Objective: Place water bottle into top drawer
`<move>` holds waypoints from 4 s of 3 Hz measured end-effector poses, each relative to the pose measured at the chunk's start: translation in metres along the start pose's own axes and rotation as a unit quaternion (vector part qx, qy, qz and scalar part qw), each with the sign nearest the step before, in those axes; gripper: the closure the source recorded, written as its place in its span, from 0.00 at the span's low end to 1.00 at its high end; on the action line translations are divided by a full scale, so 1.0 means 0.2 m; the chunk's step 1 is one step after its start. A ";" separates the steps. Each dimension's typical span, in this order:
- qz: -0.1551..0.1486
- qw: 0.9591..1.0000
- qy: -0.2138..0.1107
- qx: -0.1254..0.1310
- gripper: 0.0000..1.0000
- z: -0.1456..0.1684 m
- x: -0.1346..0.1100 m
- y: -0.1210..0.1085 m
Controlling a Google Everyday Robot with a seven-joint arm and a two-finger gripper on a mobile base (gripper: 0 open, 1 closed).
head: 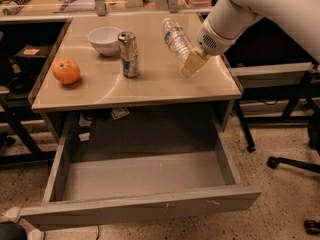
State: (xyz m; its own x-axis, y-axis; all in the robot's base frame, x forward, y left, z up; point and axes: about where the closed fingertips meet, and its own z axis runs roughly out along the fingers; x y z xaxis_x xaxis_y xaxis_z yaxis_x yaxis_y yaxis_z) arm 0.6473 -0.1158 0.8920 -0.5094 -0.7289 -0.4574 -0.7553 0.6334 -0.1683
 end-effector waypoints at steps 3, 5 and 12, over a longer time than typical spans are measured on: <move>-0.013 0.997 0.067 -0.031 1.00 -0.18 0.32 0.39; -0.015 0.997 0.072 -0.031 1.00 -0.22 0.35 0.49; 0.057 0.984 0.079 -0.149 1.00 0.17 0.63 1.34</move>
Offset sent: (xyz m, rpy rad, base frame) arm -0.1252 -0.0087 -0.0195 -0.1313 0.1883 0.0189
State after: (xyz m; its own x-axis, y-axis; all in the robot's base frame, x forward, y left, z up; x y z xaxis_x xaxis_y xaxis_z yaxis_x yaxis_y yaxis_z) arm 0.3952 -0.0294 0.7603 -0.6374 -0.7041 -0.3130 -0.7653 0.6259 0.1503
